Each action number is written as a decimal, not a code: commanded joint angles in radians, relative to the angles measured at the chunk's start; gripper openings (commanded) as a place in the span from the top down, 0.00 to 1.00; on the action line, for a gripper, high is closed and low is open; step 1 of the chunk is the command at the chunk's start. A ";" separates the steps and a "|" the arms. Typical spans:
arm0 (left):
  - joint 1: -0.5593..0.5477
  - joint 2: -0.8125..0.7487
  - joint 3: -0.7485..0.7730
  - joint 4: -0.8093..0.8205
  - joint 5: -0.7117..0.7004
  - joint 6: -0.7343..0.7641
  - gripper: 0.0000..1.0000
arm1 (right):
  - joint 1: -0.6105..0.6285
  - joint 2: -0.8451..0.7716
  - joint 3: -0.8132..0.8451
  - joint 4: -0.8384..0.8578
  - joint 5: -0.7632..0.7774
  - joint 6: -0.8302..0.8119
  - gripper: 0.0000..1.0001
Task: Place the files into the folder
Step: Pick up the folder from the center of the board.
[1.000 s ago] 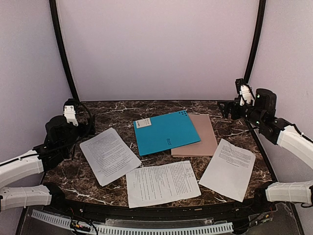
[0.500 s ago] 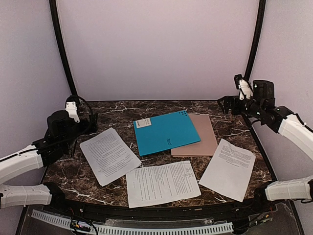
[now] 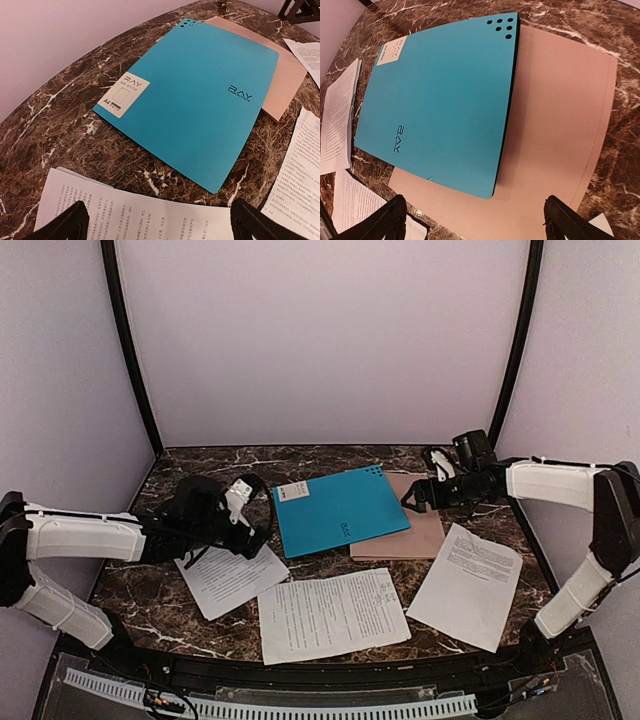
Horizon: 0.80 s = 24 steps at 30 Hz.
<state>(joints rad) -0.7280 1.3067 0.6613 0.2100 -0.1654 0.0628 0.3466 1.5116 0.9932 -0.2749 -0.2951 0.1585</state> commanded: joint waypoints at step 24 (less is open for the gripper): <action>-0.109 0.475 0.264 0.115 0.247 0.408 0.09 | -0.087 0.395 0.052 0.295 -0.516 0.187 0.84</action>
<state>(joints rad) -0.8230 1.7645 0.8680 0.3279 0.0875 0.3668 0.2836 1.9194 1.0603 -0.0525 -0.7128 0.3084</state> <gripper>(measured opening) 0.924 0.276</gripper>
